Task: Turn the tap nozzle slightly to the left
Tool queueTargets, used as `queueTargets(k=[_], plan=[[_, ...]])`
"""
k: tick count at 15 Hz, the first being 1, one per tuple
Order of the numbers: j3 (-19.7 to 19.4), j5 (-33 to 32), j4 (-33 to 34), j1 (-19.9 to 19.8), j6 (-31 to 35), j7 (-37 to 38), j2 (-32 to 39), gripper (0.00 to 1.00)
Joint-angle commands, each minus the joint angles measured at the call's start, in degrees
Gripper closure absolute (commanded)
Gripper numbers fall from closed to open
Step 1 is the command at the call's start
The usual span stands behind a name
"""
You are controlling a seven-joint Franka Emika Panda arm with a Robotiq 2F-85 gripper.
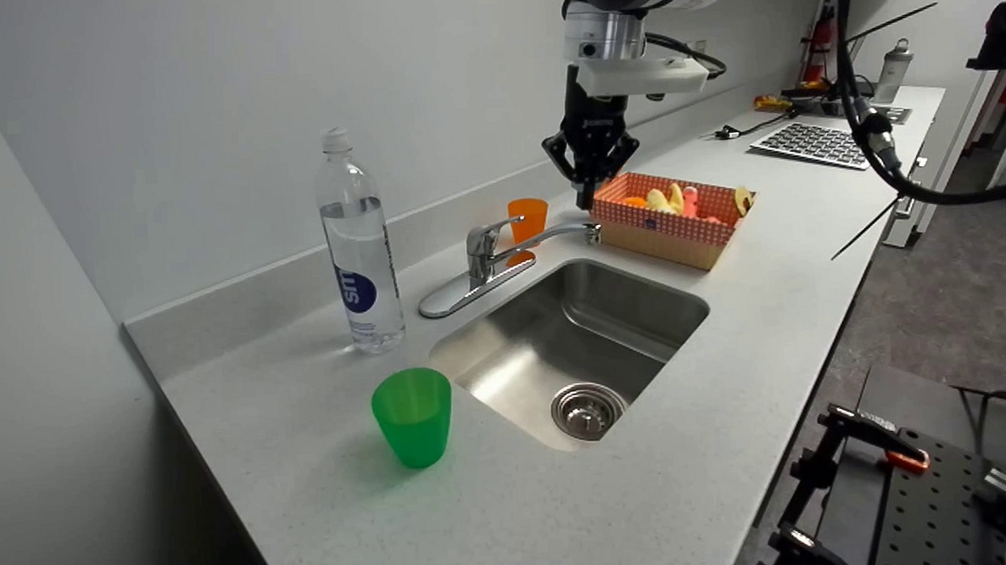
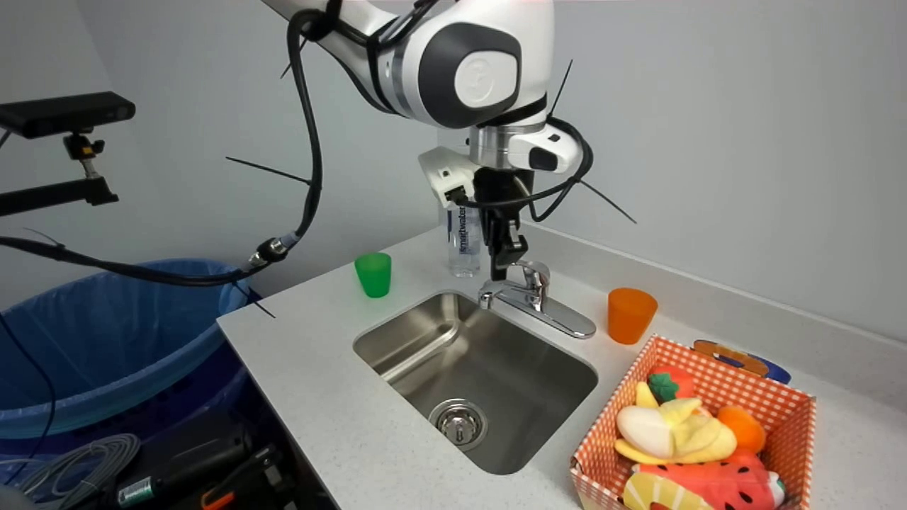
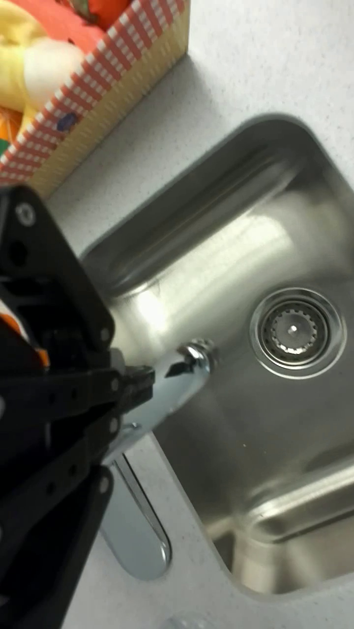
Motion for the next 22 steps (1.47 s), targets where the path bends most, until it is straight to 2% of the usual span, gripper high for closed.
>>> queueTargets(k=[1,4,8,14,20,22], plan=[[-1.62,-3.41,0.28,-1.36,-0.01,2.5,0.13,1.0],[-1.84,-5.64,-2.84,-1.19,1.64,2.23,0.04,1.0],[-0.91,-5.35,-5.64,-0.59,2.8,1.04,-0.32,1.0],[0.9,-3.4,-4.59,0.09,7.15,-1.73,-1.35,1.0],[1.75,-1.23,-5.06,0.27,6.78,-3.21,-1.81,1.0],[1.79,-3.54,-4.4,0.37,6.17,-1.51,-1.43,1.0]])
